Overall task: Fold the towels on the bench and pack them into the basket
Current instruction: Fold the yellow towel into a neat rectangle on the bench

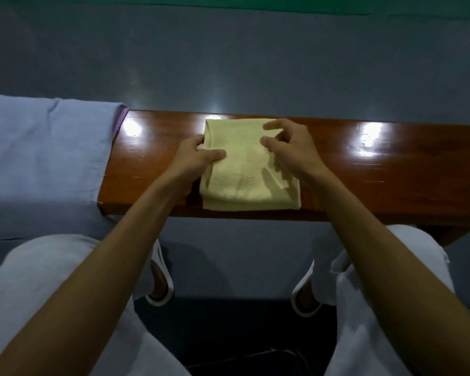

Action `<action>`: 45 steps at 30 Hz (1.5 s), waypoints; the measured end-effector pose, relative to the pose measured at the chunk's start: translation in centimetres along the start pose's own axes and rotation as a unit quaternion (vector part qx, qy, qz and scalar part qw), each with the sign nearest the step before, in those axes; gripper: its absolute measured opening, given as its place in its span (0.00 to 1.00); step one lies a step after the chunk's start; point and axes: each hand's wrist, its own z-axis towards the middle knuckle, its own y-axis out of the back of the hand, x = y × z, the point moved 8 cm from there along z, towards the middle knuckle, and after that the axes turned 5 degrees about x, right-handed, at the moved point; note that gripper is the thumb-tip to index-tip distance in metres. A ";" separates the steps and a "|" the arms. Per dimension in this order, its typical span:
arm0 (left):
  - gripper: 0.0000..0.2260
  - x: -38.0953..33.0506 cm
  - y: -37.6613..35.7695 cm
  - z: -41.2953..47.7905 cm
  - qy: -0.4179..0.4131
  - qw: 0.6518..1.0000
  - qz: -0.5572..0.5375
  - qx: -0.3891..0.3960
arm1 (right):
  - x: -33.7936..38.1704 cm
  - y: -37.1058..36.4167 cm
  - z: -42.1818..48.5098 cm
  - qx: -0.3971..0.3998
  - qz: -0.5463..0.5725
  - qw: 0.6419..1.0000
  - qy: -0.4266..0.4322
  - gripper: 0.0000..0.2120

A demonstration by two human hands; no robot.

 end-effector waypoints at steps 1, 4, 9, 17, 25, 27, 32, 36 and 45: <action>0.20 0.1 0.1 -0.1 0.004 1.000 -0.004 -0.002 | -0.3 0.3 -0.1 -0.003 -0.017 1.000 0.004 0.17; 0.16 0.3 0.7 0.0 0.015 1.000 0.014 -0.020 | -0.6 0.6 -0.8 -0.013 -0.083 0.996 0.016 0.17; 0.17 0.2 2.0 -0.7 0.033 0.986 0.148 -0.068 | 0.2 0.9 -1.8 -0.106 -0.254 0.958 0.083 0.16; 0.26 -2.8 -4.5 -1.7 -0.259 0.839 0.473 -0.074 | -1.5 -4.5 -0.9 0.071 -0.383 0.917 0.089 0.33; 0.39 0.7 -5.6 0.9 -0.158 0.802 0.575 -0.025 | -3.4 -4.8 -0.4 0.094 -0.416 0.900 0.089 0.40; 0.41 0.8 -5.4 0.9 -0.149 0.802 0.577 -0.038 | -3.7 -4.5 -0.1 0.084 -0.423 0.899 0.076 0.40; 0.44 1.1 -3.5 1.2 -0.133 0.813 0.565 -0.052 | -4.6 -3.0 0.3 0.065 -0.403 0.912 0.036 0.40; 0.43 1.2 -2.3 1.1 -0.135 0.810 0.569 -0.048 | -5.0 -2.4 0.5 0.068 -0.391 0.917 0.027 0.39; 0.42 1.4 -1.8 1.2 -0.145 0.814 0.561 -0.047 | -5.3 -2.2 0.5 0.058 -0.384 0.921 0.019 0.37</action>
